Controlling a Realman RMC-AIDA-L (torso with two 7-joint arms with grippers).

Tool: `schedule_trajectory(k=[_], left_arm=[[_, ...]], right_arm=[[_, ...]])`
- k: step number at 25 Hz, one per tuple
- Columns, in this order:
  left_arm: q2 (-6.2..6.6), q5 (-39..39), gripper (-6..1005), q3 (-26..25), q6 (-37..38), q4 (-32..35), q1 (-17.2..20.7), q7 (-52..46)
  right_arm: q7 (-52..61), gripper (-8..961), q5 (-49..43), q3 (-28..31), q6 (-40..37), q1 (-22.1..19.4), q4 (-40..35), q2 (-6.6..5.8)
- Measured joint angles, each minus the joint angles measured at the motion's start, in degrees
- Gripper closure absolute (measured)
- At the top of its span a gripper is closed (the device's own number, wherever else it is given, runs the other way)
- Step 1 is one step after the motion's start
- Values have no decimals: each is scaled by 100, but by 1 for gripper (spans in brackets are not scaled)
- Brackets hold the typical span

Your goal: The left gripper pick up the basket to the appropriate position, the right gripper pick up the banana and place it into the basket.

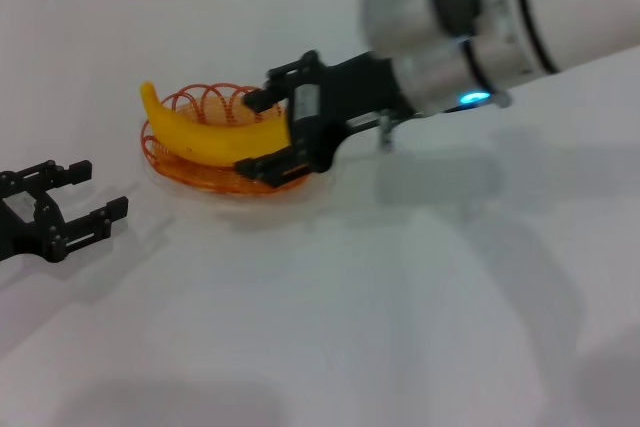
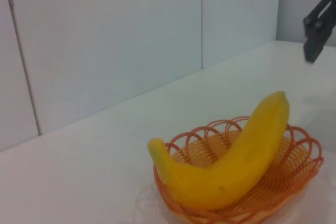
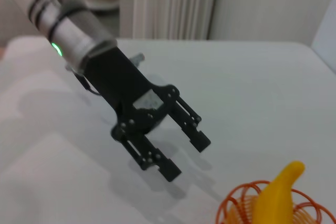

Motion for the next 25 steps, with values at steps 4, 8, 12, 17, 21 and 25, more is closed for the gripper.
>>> schedule_trajectory(k=[4, 8, 12, 17, 21, 25], left_arm=[[-7, -21, 321, -6, 0, 0, 5, 9], [-7, -18, 321, -10, 0, 0, 5, 14], [-6, -42, 321, 15, 0, 1, -7, 26], [-5, -45, 322, 10, 0, 1, -19, 27], [-9, -50, 322, -1, 0, -6, -14, 55], [-8, -65, 322, -38, 0, -113, -22, 177]], right_arm=[[-591, 184, 220, 846, -509, -216, 234, -1], [-1215, 185, 296, 1694, -869, -242, 831, -8], [-1802, 185, 276, 2455, -1160, -167, 1555, -73], [-2365, 185, 270, 2865, -1191, -110, 2295, -234], [-2601, 185, 267, 2929, -1151, -124, 2674, -303], [-2817, 184, 258, 2936, -1128, -272, 2830, -346]])
